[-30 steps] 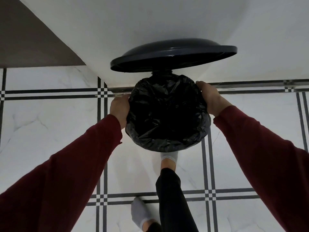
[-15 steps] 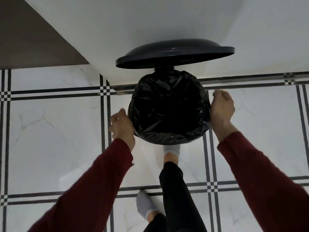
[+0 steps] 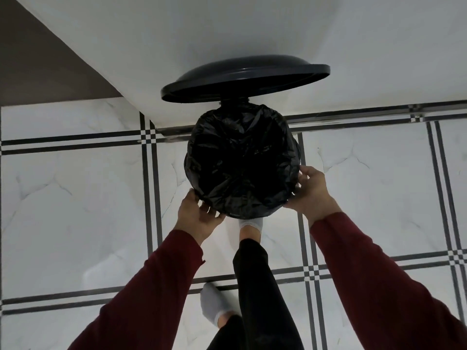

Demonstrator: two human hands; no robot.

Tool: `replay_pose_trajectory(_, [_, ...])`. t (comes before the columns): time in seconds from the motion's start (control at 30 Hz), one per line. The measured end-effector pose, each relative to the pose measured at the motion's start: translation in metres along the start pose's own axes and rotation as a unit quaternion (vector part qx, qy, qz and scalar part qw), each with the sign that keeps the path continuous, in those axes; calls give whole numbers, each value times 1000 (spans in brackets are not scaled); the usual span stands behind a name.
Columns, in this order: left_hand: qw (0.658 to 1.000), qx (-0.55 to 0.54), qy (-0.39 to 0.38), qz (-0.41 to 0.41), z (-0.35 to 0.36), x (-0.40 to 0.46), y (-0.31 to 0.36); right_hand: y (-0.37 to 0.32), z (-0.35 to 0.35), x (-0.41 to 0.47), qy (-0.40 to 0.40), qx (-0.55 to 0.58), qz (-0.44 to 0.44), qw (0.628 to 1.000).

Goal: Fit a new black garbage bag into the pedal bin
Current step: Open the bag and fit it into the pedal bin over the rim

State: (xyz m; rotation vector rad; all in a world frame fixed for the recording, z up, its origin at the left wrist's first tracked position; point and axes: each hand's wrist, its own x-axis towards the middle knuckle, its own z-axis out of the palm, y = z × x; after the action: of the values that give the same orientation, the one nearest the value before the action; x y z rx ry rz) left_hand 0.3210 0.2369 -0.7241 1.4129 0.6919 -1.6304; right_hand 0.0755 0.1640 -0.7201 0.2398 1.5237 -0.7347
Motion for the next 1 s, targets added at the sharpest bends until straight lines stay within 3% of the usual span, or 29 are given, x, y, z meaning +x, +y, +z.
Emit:
replay_pose_trajectory(0.17, [998, -59, -18, 14, -2, 4, -5, 8, -6, 7, -57, 30, 8, 998])
replay_pose_trajectory(0.3, [999, 18, -7, -26, -5, 5, -4, 9, -9, 7, -41, -7, 15, 999])
replay_pose_trajectory(0.57, [994, -112, 1, 12, -4, 2, -19, 26, -13, 7, -40, 130, 21, 990])
replay_pose_trajectory(0.7, [995, -97, -13, 30, -2, 3, -25, 37, -18, 2, -46, 113, 15, 992])
replay_pose_trajectory(0.8, [998, -63, -19, -9, -4, 4, -28, 47, -26, 1, -69, 133, 19, 988])
replay_pose_trajectory(1.0, [995, -95, 11, -8, -11, 13, -33, 48, -20, 12, -74, 114, -2, 991])
